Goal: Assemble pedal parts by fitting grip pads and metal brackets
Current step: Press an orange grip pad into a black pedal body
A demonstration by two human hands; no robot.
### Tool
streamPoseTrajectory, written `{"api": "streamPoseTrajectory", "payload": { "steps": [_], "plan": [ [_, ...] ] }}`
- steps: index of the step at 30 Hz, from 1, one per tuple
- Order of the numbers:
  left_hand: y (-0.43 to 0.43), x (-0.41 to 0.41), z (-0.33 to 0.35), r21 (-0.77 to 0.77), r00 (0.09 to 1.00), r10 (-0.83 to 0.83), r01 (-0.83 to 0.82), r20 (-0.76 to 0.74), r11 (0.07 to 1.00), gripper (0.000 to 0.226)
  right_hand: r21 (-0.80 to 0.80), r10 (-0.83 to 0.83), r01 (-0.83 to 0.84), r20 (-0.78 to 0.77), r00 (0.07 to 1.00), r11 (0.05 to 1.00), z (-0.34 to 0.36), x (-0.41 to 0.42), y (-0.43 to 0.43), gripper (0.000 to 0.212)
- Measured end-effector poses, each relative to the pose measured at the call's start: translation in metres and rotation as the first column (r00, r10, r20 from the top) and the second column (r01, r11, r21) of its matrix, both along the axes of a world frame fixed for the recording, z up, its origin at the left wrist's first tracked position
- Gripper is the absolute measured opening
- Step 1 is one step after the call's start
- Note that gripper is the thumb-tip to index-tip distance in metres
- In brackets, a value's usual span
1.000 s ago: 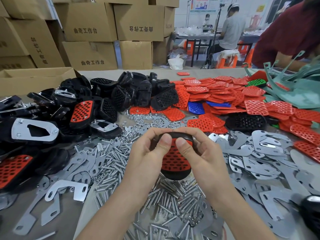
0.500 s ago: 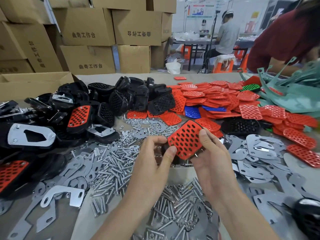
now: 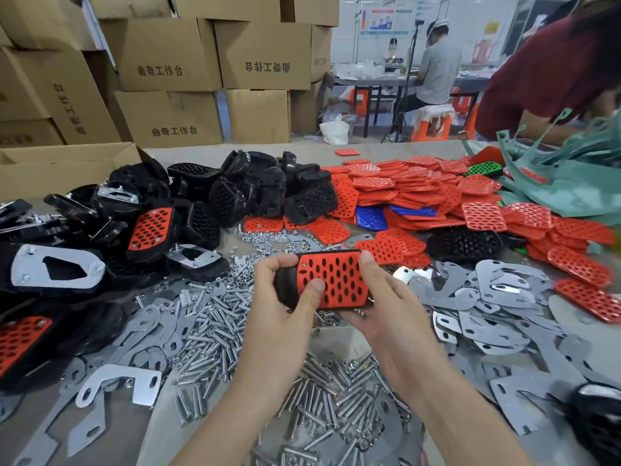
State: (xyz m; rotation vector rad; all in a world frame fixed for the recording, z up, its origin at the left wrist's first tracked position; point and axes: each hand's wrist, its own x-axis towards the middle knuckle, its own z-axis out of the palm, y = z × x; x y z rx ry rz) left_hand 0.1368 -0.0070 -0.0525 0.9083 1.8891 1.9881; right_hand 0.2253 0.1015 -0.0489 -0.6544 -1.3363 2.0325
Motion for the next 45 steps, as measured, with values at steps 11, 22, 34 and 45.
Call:
{"api": "streamPoseTrajectory", "payload": {
  "steps": [11,22,34,45],
  "plan": [
    [-0.005,0.005,0.009,0.024,0.988,-0.154,0.153,0.019,0.988,0.016,0.164,-0.029,0.021,0.043,0.999,0.986,-0.003,0.002,0.001,0.047],
    [-0.004,0.003,0.010,0.043,0.989,-0.146,0.144,0.039,0.989,0.027,0.175,-0.032,0.032,0.002,0.999,0.984,-0.003,0.002,-0.002,0.055],
    [-0.002,0.006,0.009,0.051,0.999,-0.004,0.002,0.034,0.999,0.017,0.199,0.031,-0.036,0.026,0.999,0.979,-0.003,0.000,-0.003,0.056],
    [-0.002,0.007,0.008,0.033,1.000,-0.009,0.009,0.000,0.999,0.017,0.175,0.005,-0.005,-0.001,1.000,0.985,-0.006,-0.001,-0.007,0.049]
  ]
}}
